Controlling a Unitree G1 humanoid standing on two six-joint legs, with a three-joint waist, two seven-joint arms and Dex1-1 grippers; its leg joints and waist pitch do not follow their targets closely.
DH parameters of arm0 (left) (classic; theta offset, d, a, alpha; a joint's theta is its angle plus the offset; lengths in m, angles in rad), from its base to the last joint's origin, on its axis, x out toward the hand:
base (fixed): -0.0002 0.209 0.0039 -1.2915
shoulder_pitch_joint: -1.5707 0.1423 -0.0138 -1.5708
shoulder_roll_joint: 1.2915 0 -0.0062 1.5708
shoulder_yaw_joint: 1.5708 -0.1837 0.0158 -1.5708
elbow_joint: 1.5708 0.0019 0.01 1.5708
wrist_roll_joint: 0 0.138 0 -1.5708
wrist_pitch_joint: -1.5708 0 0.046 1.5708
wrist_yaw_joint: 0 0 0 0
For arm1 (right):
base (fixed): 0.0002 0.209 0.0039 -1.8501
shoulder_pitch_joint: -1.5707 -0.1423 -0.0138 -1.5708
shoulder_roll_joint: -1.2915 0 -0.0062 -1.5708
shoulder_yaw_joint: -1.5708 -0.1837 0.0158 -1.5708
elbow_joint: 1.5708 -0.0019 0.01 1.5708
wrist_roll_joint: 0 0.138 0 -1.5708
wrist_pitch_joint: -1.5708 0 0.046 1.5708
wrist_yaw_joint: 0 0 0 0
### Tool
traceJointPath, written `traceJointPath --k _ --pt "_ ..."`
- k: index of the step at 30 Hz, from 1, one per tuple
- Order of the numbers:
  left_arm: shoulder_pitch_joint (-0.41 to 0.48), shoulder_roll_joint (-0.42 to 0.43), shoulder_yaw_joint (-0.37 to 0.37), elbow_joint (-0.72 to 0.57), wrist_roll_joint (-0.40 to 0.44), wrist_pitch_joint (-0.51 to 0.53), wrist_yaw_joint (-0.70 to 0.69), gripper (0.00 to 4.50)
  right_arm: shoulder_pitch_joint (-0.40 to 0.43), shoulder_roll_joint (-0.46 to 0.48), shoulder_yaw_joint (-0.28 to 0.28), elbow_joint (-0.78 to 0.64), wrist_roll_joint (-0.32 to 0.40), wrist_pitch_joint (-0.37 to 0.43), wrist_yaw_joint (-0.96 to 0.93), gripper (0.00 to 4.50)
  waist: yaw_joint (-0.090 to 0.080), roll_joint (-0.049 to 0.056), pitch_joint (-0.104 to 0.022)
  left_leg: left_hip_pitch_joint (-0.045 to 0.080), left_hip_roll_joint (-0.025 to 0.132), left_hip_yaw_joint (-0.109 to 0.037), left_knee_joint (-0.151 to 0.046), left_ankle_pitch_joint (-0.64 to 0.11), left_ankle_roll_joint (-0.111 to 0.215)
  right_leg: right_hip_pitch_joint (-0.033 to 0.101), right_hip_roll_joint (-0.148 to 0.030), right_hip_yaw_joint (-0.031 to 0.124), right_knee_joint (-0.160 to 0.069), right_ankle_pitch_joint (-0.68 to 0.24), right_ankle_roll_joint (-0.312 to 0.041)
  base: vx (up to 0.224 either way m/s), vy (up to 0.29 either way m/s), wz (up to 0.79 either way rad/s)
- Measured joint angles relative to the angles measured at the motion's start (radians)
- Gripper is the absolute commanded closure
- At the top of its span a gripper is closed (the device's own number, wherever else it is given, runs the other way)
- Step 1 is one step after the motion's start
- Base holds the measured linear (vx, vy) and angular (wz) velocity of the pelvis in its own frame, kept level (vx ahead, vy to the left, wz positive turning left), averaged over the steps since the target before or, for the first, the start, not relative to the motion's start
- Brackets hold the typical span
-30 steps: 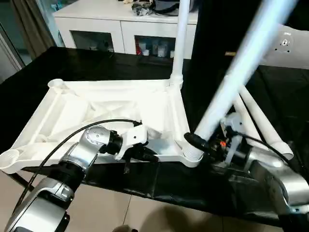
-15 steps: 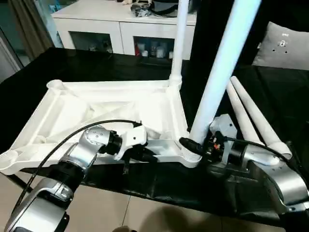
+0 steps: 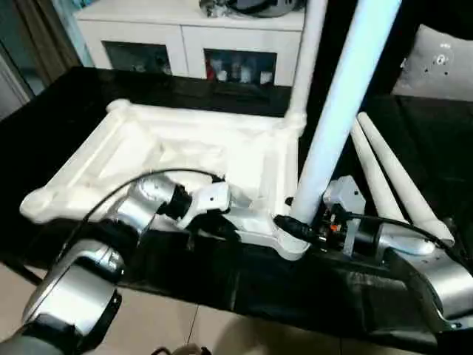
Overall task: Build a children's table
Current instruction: Insert table leg to table base
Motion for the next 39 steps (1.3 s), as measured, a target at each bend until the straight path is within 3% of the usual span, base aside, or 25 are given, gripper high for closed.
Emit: traceJointPath --k 3,6,8,11,14,16,18,23,29,34,39 --pt "-0.002 0.008 0.006 0.012 0.0 -0.005 0.0 4.5 0.0 0.038 0.0 0.003 -0.01 0.0 -0.048 2.61 -0.006 0.002 0.003 0.002 0.0 0.0 -0.001 0.0 0.0 0.0 0.0 0.0 0.001 0.0 0.0 0.0 0.0 0.0" --pt "0.035 0.032 0.039 -0.03 -0.003 0.025 0.03 4.5 -0.008 0.115 0.002 0.016 -0.04 0.0 -0.146 2.61 -0.03 -0.003 0.009 0.004 0.0 0.0 -0.002 0.0 0.0 0.0 0.0 0.0 0.001 -0.003 0.005 0.0 0.0 0.0" --pt "0.064 0.044 0.051 -0.076 -0.007 0.048 0.05 4.5 -0.012 0.129 0.007 0.022 -0.048 0.0 -0.174 2.61 -0.037 -0.007 0.012 0.007 0.0 0.0 -0.003 0.0 0.0 0.0 -0.001 0.0 0.0 -0.004 0.006 0.0 0.0 0.0" --pt "0.076 0.051 0.054 -0.108 -0.013 0.07 0.063 4.5 -0.024 0.134 0.011 0.03 -0.053 0.0 -0.192 2.61 -0.044 -0.006 0.023 0.015 -0.002 -0.001 -0.009 0.0 -0.001 0.001 -0.001 0.0 -0.014 -0.005 0.007 0.0 0.0 0.0" --pt "0.269 0.09 0.137 -0.413 -0.033 0.253 0.154 4.5 -0.069 0.197 0.014 0.082 -0.073 -0.014 -0.241 2.61 -0.07 -0.016 0.022 0.008 -0.008 -0.003 -0.014 0.0 -0.001 -0.004 -0.007 -0.002 -0.016 -0.008 0.007 0.005 0.05 -0.26" --pt "0.357 0.085 0.155 -0.593 -0.037 0.385 0.213 4.5 -0.096 0.222 0.008 0.129 -0.079 -0.023 -0.28 2.61 -0.085 -0.027 0.017 0.012 -0.01 -0.004 -0.013 0.0 0.0 -0.01 -0.008 -0.002 -0.016 -0.008 0.006 0.003 0.03 -0.23" --pt "0.416 0.059 0.167 -0.698 -0.047 0.471 0.269 4.5 -0.128 0.243 -0.005 0.178 -0.08 -0.034 -0.316 2.61 -0.086 -0.029 0.016 0.008 -0.011 -0.001 -0.013 0.0 0.0 -0.015 -0.01 0.0 -0.016 -0.003 -0.002 0.0 0.0 0.0" --pt "0.466 -0.006 0.139 -0.83 -0.027 0.584 0.352 4.5 -0.175 0.277 -0.04 0.272 -0.083 -0.036 -0.365 2.61 -0.05 -0.028 0.016 0.009 -0.011 -0.001 -0.015 0.0 0.0 -0.015 -0.009 0.001 -0.013 0.0 -0.003 0.0 0.0 0.0" --pt "0.456 -0.018 0.115 -0.838 0.025 0.581 0.409 4.5 -0.19 0.276 -0.049 0.307 -0.093 -0.046 -0.373 2.61 -0.038 -0.031 0.012 0.009 -0.01 -0.001 -0.015 0.0 -0.001 -0.015 -0.007 0.001 -0.013 0.006 -0.005 0.0 0.0 0.0" --pt "0.456 -0.014 0.102 -0.855 0.037 0.6 0.441 4.5 -0.184 0.293 -0.06 0.333 -0.097 -0.109 -0.383 2.61 -0.035 -0.032 0.012 0.009 -0.01 -0.001 -0.015 0.0 -0.001 -0.016 -0.007 0.001 -0.014 0.006 -0.005 0.0 0.0 0.0" --pt "0.454 0.015 0.1 -0.818 0.035 0.479 0.422 4.5 -0.149 0.331 -0.133 0.334 -0.029 -0.197 -0.343 2.61 -0.03 -0.032 0.012 0.002 -0.009 -0.001 -0.013 0.0 -0.001 -0.02 -0.007 0.001 -0.014 0.013 -0.004 0.0 0.0 0.0"
